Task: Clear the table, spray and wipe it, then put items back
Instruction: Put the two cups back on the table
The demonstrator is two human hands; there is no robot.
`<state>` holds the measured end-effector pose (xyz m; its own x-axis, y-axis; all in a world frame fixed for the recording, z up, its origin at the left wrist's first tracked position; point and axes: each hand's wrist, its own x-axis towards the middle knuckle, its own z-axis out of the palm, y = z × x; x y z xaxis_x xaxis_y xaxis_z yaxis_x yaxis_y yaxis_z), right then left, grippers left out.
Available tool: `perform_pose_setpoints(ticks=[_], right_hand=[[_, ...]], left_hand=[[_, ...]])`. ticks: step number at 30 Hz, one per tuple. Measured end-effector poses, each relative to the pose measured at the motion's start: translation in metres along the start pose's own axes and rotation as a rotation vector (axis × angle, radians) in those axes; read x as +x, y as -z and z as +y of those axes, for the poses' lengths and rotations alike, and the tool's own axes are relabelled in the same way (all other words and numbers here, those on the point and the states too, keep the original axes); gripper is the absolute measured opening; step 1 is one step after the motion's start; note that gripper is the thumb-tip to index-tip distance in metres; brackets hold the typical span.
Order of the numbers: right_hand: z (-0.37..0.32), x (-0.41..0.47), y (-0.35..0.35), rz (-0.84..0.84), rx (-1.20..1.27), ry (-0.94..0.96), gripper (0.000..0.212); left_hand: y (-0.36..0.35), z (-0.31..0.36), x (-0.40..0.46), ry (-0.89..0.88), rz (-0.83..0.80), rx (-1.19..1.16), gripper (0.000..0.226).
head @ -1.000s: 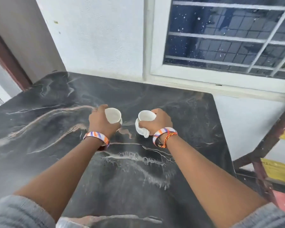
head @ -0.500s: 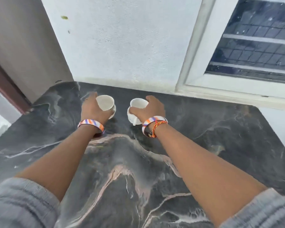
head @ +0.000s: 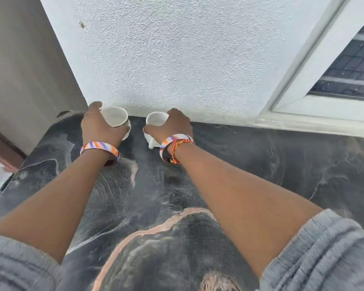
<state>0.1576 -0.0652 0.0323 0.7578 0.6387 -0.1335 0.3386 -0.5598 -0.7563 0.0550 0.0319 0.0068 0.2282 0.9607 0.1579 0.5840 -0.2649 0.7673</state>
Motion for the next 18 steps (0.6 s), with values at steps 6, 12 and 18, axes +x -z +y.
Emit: perform_pose_setpoints(ticks=[6, 12, 18], right_hand=[[-0.010, 0.014, -0.013, -0.007, -0.029, 0.033, 0.066], [0.007, -0.007, 0.005, 0.014, 0.103, -0.005, 0.076], [0.060, -0.054, 0.058, 0.020, 0.015, -0.006, 0.015]], left_hand=[[-0.003, -0.006, 0.003, -0.046, -0.001, 0.033, 0.075], [-0.001, 0.013, -0.034, -0.358, 0.163, -0.042, 0.051], [-0.023, 0.057, -0.121, -0.611, -0.234, -0.113, 0.038]])
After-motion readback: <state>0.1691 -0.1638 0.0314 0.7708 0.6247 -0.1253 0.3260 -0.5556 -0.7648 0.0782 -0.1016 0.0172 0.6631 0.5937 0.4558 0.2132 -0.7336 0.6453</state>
